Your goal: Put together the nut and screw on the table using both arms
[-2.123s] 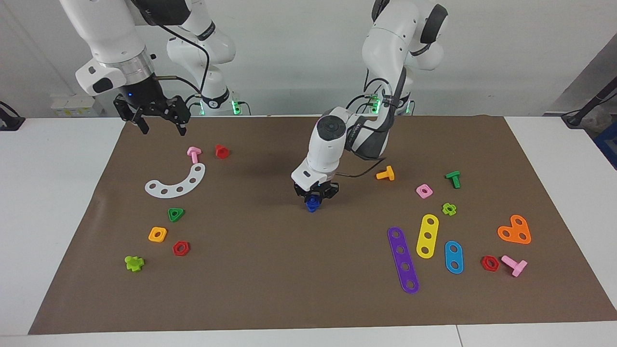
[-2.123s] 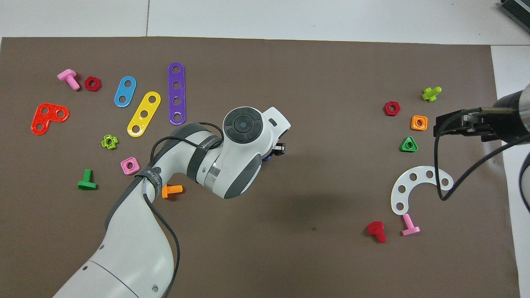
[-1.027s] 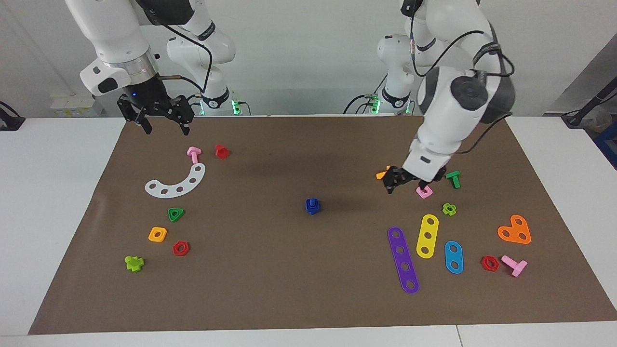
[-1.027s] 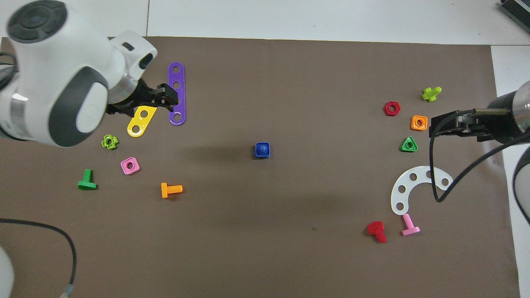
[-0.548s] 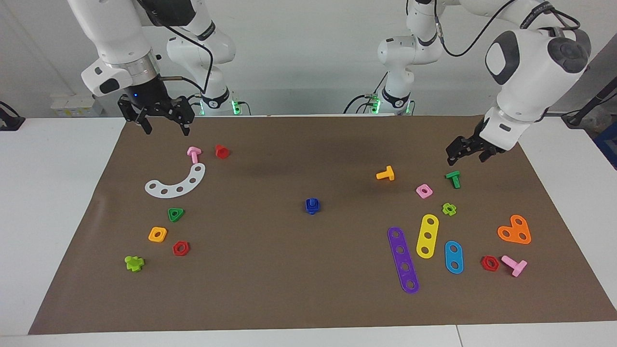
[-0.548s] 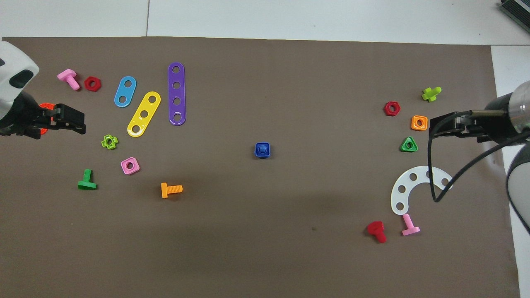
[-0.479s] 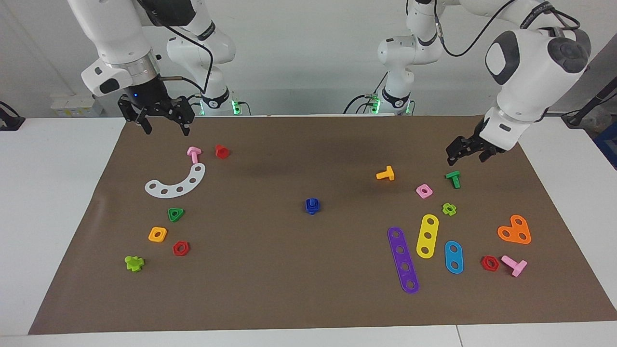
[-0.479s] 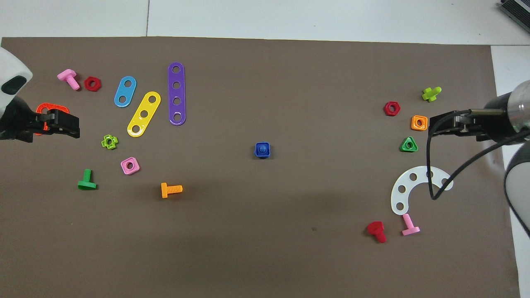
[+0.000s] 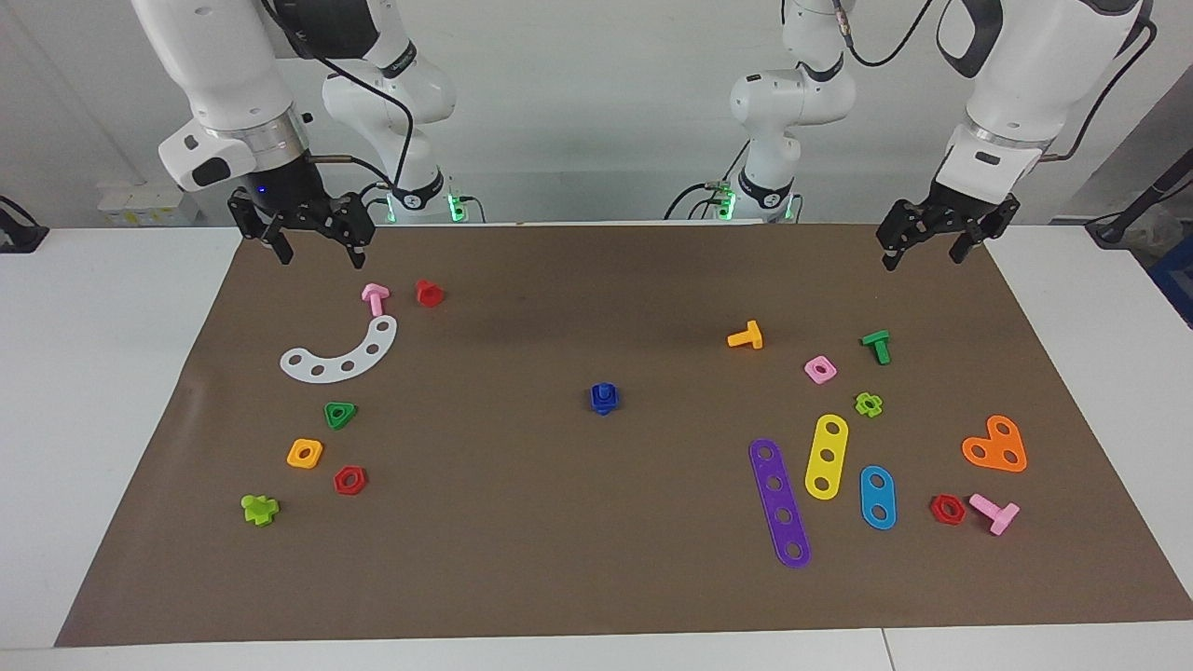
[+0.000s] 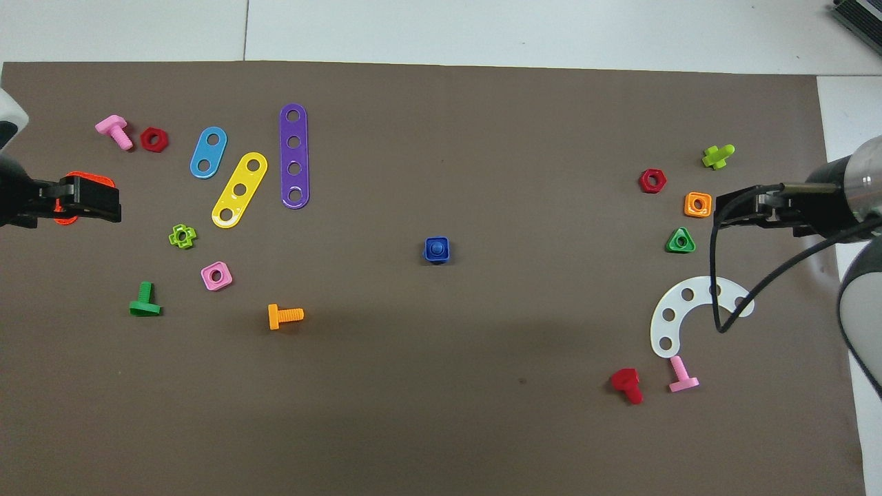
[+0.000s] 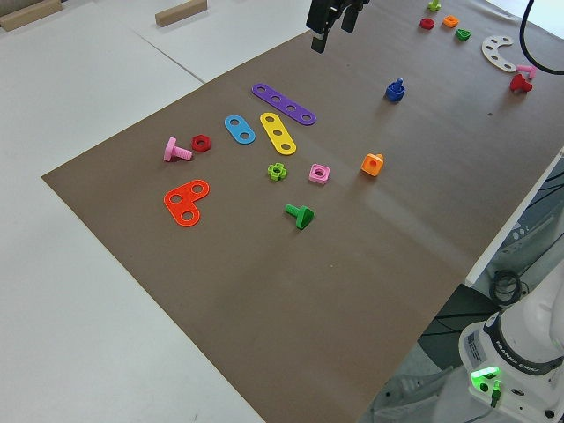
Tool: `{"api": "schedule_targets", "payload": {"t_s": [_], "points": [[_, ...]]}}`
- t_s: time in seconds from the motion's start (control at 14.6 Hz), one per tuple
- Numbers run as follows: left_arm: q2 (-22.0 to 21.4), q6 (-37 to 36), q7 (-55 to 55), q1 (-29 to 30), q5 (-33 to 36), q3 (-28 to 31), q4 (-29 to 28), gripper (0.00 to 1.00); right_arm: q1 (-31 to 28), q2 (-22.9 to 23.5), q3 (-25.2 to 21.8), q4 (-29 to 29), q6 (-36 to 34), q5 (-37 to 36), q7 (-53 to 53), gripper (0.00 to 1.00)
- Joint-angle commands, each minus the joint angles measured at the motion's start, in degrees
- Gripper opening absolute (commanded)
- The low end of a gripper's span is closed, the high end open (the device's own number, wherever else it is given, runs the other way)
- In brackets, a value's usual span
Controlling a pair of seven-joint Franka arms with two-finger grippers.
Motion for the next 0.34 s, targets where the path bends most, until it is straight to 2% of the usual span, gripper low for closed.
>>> {"api": "schedule_targets", "payload": {"t_s": [0.0, 0.27], "points": [[0.53, 0.68, 0.81, 0.1, 0.01, 0.18, 0.53, 1.0, -0.86, -1.51, 0.61, -1.96, 1.45, -1.1, 1.01, 1.0], [0.53, 0.86, 0.81, 0.19, -1.75, 0.54, 0.53, 1.0, -0.95, -1.51, 0.61, -1.96, 1.54, -1.1, 1.01, 1.0]]}}
